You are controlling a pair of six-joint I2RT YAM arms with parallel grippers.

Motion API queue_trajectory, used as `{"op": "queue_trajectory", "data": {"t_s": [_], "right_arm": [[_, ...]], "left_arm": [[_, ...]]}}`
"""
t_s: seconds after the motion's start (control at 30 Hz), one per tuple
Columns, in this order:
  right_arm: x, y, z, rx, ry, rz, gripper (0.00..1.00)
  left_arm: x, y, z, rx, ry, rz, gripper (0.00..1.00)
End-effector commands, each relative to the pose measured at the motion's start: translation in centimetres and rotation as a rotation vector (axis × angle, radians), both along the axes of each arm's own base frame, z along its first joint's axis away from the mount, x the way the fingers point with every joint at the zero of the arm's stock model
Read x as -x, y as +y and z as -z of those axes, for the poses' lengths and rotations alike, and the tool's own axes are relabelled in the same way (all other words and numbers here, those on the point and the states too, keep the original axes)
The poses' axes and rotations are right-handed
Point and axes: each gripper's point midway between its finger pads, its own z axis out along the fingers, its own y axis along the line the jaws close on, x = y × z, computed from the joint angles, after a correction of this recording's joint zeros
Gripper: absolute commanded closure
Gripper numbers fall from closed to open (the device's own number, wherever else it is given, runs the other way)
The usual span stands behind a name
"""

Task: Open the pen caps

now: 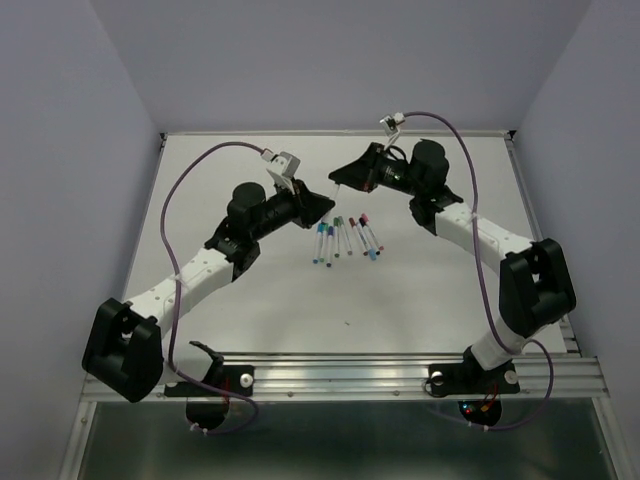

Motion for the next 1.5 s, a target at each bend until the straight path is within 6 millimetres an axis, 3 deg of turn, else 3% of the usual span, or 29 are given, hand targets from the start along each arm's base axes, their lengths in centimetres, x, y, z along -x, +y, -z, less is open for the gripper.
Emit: {"op": "queue_trajectory", "data": {"t_s": [0.0,0.07,0.17,0.37,0.4,0.47,0.5,0.53,0.57,0.6,0.63,0.67,0.7,0.77,0.8,0.83,0.9,0.93,0.97,1.0,1.1,1.13,1.47], "right_arm": [[-7.8,-6.3,-8.1,-0.102,-0.188,0.343,0.99],[-9.9,-7.7,-7.4,-0.073,-0.170,0.401,0.99],[-11.3,-8.9,-7.9,-0.068,-0.178,0.445,0.99],[-12.8,-11.0,-7.9,-0.012,-0.182,0.503,0.99],[-13.2,-11.3,-7.1,0.016,-0.163,0.525,0.99],[-14.5,-12.4,-4.2,0.134,-0.095,0.595,0.99],[-14.9,-13.0,-2.7,0.186,-0.063,0.624,0.99],[-15.0,-13.4,0.6,0.270,0.016,0.628,0.99],[-15.6,-14.8,2.0,0.326,0.052,0.702,0.99],[-15.8,-15.3,3.1,0.389,0.056,0.715,0.99],[-15.3,-15.9,5.4,0.462,0.117,0.716,0.99],[-15.8,-17.0,7.1,0.522,0.152,0.765,0.99],[-16.0,-17.5,7.6,0.569,0.154,0.774,0.99],[-15.9,-19.5,10.2,0.675,0.223,0.841,0.99],[-16.1,-20.0,11.8,0.718,0.251,0.853,0.98],[-16.0,-20.3,12.6,0.748,0.268,0.858,0.98],[-16.3,-21.1,14.8,0.799,0.305,0.884,0.98],[-16.4,-21.2,15.5,0.815,0.317,0.882,0.97],[-16.6,-21.4,17.2,0.851,0.340,0.882,0.96],[-16.5,-21.6,18.2,0.879,0.363,0.877,0.95],[-17.3,-22.5,19.5,0.933,0.387,0.911,0.95],[-17.4,-22.6,20.8,0.954,0.406,0.909,0.95],[-18.6,-22.4,23.5,0.982,0.428,0.899,0.87]], "left_arm": [[4.2,0.1,3.1,0.016,0.131,0.078,1.00],[4.9,0.5,4.2,0.013,0.157,0.067,1.00],[5.5,0.7,4.5,0.018,0.168,0.065,1.00],[4.9,1.0,4.5,0.010,0.165,0.029,1.00],[3.6,1.4,3.7,0.010,0.147,-0.031,1.00],[1.9,2.1,5.2,-0.060,0.201,-0.122,1.00],[-0.5,2.8,3.3,-0.067,0.173,-0.232,1.00],[-1.4,3.5,5.9,-0.153,0.255,-0.290,1.00],[-2.3,3.8,6.2,-0.190,0.265,-0.325,1.00],[-4.3,4.5,4.6,-0.202,0.235,-0.408,1.00],[-5.1,5.3,6.7,-0.262,0.290,-0.439,1.00],[-6.2,6.1,7.0,-0.290,0.293,-0.483,1.00],[-7.7,7.1,5.9,-0.294,0.286,-0.549,1.00],[-9.3,9.4,8.4,-0.364,0.374,-0.625,1.00],[-10.5,9.8,7.6,-0.355,0.376,-0.651,1.00],[-11.1,10.5,9.5,-0.399,0.420,-0.669,1.00],[-13.1,12.4,9.3,-0.419,0.419,-0.753,1.00],[-13.5,13.1,11.2,-0.473,0.458,-0.770,1.00],[-14.7,14.0,10.7,-0.471,0.455,-0.803,1.00],[-15.3,14.4,12.2,-0.499,0.483,-0.811,1.00],[-16.8,15.7,12.9,-0.521,0.503,-0.838,1.00],[-17.1,15.8,14.1,-0.542,0.523,-0.835,1.00],[-19.0,18.0,17.4,-0.638,0.574,-0.889,1.00]]}}
